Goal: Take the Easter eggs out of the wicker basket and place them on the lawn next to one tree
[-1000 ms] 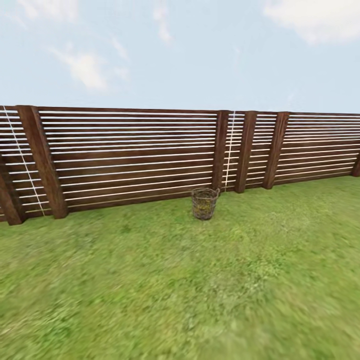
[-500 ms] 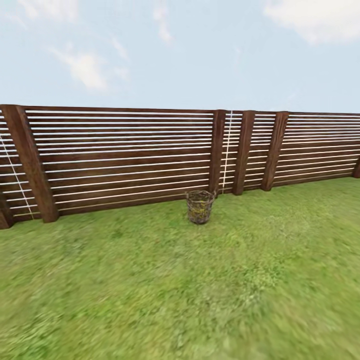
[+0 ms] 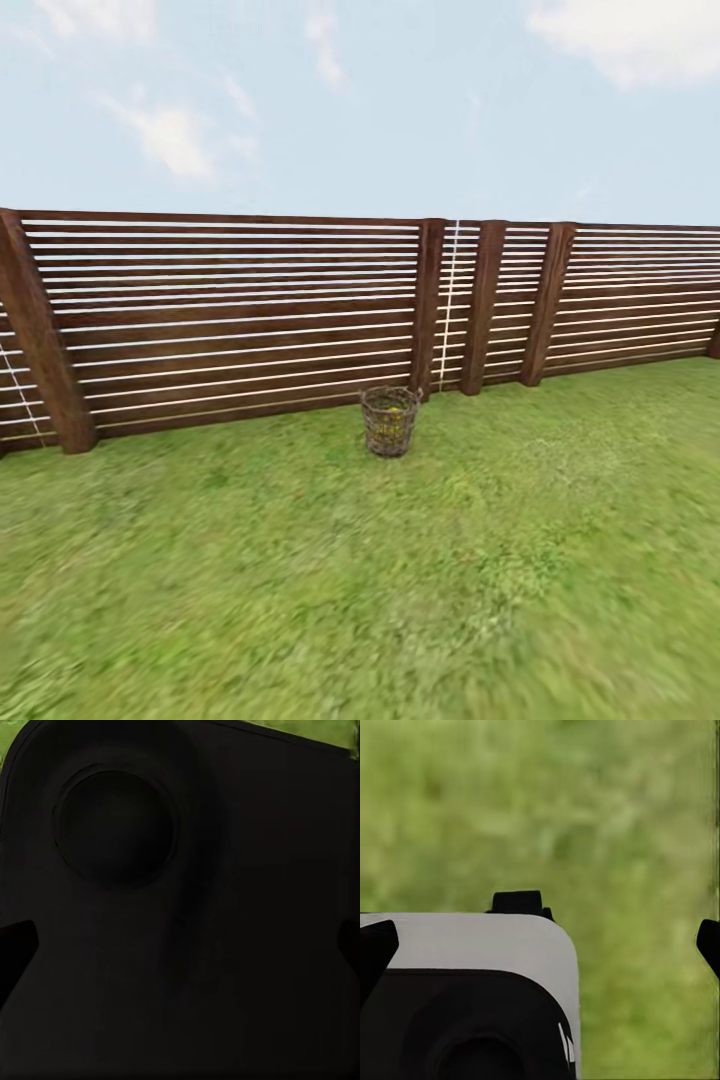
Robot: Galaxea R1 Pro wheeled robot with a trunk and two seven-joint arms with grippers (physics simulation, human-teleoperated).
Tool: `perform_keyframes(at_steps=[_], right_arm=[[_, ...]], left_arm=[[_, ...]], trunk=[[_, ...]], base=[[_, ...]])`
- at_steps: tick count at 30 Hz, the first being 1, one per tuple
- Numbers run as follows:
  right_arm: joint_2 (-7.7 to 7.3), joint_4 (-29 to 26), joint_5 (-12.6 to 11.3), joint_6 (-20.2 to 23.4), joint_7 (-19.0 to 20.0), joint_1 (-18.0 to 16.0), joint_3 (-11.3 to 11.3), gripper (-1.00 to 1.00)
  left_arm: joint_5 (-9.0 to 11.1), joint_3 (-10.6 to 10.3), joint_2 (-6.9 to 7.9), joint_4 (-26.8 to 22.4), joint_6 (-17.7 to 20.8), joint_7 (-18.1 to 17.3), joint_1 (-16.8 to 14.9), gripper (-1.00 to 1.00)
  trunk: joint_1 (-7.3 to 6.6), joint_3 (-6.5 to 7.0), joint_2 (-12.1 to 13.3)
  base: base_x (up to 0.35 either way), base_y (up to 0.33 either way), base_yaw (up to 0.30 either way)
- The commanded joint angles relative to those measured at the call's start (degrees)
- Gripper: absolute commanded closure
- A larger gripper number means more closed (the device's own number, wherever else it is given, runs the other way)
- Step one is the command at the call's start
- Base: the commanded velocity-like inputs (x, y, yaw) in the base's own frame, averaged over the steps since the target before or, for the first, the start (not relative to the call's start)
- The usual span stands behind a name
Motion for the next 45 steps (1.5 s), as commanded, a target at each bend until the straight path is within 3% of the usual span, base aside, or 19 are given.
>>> perform_keyframes(at_steps=[1,33,45], right_arm=[[0.01,0.1,0.0,-0.2,0.0,0.0,-0.3,-1.0],[0.0,0.1,0.0,-0.2,0.0,0.0,-0.3,-1.0],[0.0,0.1,0.0,-0.2,0.0,0.0,-0.3,-1.0]], left_arm=[[0.6,0.2,0.0,-0.1,0.0,-0.3,0.0,-1.0],[0.6,0.2,0.0,-0.1,0.0,-0.4,0.0,-1.0],[0.6,0.2,0.07,-0.1,0.0,-0.3,0.0,-1.0]], trunk=[[0.02,-0.05,0.0],[0.02,-0.05,0.0],[0.02,-0.05,0.0]], base=[[0.253,-0.206,0.0],[0.26,-0.195,0.0],[0.18,-0.084,0.0]])
